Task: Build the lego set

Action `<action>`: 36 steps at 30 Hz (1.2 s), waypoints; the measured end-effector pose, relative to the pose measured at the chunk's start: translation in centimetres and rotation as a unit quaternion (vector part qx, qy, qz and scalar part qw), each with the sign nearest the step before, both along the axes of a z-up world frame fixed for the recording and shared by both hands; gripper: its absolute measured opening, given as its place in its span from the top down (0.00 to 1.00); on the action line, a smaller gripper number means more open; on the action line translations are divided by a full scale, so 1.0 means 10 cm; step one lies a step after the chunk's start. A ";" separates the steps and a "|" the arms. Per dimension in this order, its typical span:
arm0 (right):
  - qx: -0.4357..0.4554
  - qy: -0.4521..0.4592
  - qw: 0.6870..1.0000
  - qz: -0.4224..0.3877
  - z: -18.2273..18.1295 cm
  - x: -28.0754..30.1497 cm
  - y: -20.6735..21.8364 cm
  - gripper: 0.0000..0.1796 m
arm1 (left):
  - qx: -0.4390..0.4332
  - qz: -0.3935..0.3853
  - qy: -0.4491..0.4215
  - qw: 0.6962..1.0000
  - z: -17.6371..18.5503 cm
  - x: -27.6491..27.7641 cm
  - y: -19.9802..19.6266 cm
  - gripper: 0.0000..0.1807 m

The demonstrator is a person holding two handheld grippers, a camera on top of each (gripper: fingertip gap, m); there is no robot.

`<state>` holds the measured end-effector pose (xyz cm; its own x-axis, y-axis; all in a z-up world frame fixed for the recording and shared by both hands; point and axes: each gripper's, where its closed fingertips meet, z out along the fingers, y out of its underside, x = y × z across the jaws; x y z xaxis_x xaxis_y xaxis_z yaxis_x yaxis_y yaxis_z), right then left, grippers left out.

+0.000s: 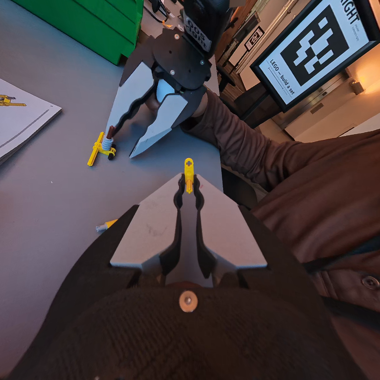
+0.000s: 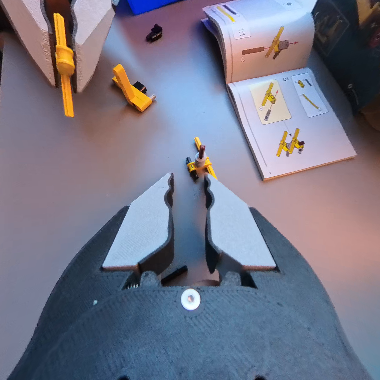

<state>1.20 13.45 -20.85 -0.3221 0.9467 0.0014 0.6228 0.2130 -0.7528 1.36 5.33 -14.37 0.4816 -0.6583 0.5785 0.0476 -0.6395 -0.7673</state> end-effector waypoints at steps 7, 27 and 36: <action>0.008 0.045 0.993 -0.105 0.25 0.51 0.37 0.88 | 0.000 0.002 -0.003 1.000 0.01 -0.01 0.00 0.97; 0.042 0.043 0.989 -0.138 0.17 0.50 -0.02 0.99 | 0.002 0.002 0.017 1.000 -0.04 0.00 0.00 0.97; 0.239 0.066 0.967 0.054 0.28 0.13 -0.41 0.99 | -0.036 0.004 0.033 0.999 -0.19 -0.02 0.00 0.97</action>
<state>2.52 9.32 -18.04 -0.3867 0.7880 0.4791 0.4819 0.6156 -0.6235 1.12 5.31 -16.26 0.5255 -0.6121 0.5910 0.0031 -0.6933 -0.7207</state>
